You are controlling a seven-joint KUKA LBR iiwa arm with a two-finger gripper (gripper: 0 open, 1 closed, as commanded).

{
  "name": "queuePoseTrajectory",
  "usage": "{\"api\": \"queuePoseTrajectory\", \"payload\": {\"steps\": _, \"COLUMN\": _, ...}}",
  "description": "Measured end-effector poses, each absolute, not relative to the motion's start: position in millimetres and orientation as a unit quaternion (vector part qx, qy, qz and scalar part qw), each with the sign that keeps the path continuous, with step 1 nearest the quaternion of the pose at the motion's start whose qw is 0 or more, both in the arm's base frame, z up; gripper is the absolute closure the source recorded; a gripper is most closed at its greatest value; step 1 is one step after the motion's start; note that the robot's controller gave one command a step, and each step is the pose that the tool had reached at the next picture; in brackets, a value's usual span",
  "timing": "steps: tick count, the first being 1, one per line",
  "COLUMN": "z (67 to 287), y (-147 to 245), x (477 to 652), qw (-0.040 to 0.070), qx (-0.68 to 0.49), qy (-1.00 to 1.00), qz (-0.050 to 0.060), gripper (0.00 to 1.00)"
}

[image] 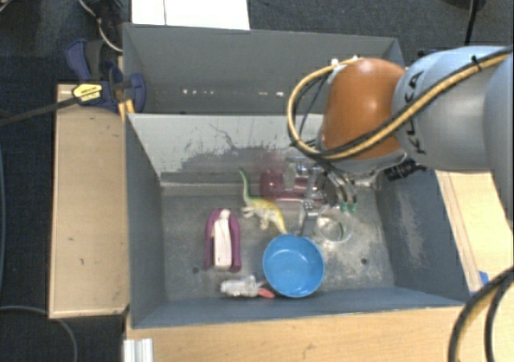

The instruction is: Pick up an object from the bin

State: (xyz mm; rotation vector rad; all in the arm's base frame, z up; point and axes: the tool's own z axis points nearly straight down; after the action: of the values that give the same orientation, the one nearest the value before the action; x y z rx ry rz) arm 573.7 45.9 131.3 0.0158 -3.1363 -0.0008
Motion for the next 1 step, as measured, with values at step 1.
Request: {"api": "queuePoseTrajectory", "payload": {"steps": 1, "z": 136.0, "y": 45.8, "x": 575.5, "qw": -0.001, "qx": 0.004, "qy": -1.0, "qz": -0.001, "gripper": 0.0}}
